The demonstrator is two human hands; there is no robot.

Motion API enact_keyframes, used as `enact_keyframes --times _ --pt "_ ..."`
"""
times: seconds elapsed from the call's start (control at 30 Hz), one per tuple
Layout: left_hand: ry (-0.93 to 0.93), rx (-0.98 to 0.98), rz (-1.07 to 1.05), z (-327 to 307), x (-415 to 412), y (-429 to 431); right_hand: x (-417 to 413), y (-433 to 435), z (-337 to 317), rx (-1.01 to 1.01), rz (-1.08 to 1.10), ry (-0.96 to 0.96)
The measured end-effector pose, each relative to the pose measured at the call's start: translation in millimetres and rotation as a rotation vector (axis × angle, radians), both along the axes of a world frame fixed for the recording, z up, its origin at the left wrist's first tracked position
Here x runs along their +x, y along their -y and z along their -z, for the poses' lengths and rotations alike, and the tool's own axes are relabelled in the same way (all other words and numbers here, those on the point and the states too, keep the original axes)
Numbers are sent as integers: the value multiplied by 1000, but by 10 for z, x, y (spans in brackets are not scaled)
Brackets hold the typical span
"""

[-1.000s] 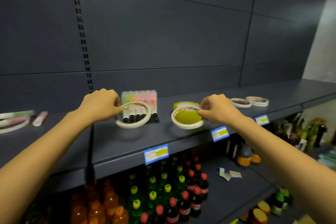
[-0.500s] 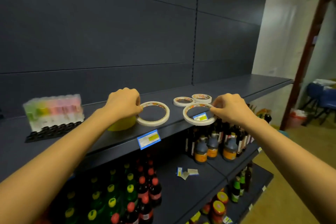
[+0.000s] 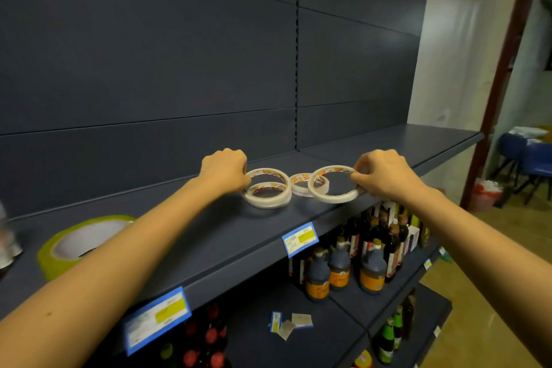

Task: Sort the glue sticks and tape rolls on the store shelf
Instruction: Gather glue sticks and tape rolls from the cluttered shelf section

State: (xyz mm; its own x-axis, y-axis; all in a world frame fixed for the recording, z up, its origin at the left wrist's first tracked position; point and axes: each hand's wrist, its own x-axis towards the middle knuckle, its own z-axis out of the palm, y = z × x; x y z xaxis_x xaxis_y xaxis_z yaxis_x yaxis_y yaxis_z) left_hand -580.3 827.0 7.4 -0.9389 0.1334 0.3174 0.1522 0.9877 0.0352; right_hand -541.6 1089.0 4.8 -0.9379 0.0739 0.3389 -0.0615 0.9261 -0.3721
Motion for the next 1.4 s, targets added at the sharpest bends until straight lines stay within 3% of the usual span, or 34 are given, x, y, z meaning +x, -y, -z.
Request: enact_keyframes --times 0.37,0.5,0.63,0.73,1.1,1.4 --pt "147 -76 -87 240 -550 -141 -908 -6 126 -26 -82 49" --pt "94 -79 -133 280 -591 -124 -1179 28 160 -13 -171 98" --pt "-22 -123 -188 259 -528 -75 -1403 58 171 179 -254 173" --pt "-81 -100 -236 209 -407 -22 -1487 112 66 375 -274 107" --pt "-442 -50 -580 167 782 382 -1031 1260 -103 230 -1055 -121" --pt "-333 -57 -1037 362 2319 907 -133 2345 16 148 -1450 -130"
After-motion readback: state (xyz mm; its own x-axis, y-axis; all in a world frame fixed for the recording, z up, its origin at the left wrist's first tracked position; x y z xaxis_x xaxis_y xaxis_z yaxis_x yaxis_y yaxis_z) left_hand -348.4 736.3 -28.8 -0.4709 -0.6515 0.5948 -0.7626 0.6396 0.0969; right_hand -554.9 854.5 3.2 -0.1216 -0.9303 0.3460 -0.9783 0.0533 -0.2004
